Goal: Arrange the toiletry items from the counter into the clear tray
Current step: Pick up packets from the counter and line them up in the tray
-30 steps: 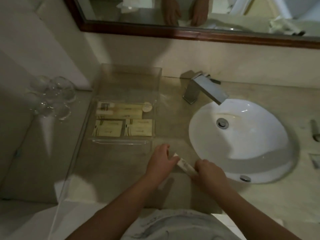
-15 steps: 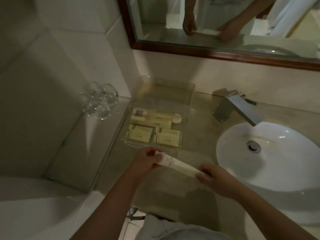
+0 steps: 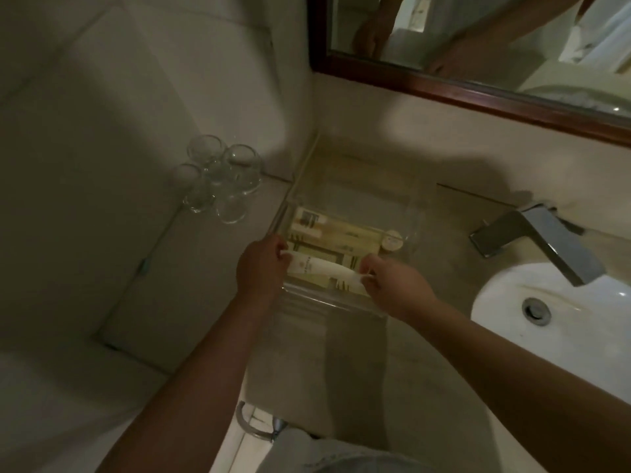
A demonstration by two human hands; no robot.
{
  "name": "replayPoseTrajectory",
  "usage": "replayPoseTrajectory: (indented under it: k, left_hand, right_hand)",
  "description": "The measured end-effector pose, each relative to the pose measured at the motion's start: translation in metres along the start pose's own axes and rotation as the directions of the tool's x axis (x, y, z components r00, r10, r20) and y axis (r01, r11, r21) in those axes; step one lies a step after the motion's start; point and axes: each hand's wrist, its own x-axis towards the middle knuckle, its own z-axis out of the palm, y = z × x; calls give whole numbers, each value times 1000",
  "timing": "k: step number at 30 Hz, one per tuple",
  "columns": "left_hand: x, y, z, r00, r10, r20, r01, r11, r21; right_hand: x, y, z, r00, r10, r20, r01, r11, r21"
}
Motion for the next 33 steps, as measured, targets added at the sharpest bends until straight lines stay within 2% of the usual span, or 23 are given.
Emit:
replayPoseTrajectory:
  k: [4,10,14,15,16,18,20,24,28,33]
  left_hand:
    - [6,-2,5,997,70,34,-76,980,184]
    - [13,-5,-8,988,101,118,-132,946,296]
    - [-6,7,-6,975,224,-16,-207,925,318]
    - [-16,12,-3,960,280,9,-271,918,291]
    - [-28,16,2,944,317,97,-331,908,258]
    - [-54,16,13,901,300,312,-377,899,224]
    - [-68,8,21,872,274,406,-401,876,269]
    - [-67,0,25,882,305,360,-418,858,298]
    - [-68,0,23,902,312,299,-392,881,265]
    - [-80,8,19,922,359,145,-385,891,240]
  right_hand:
    - [2,0,7,1000,-12,-9,10,987,-159]
    - [5,-1,11,999,-32,24,35,992,-124]
    - [7,-2,14,999,-48,-1,47,985,-166]
    - [6,-3,15,999,-45,-8,43,985,-166]
    - [5,-4,17,999,-41,-17,38,986,-163]
    - [3,-7,18,999,-26,-25,22,990,-142]
    - [3,-9,20,999,-4,-33,0,993,-122]
    - [4,-8,23,998,17,-58,-23,994,-108]
    - [-4,-8,25,995,30,-99,-39,996,-86]
    - [-49,5,22,938,138,-319,-91,984,156]
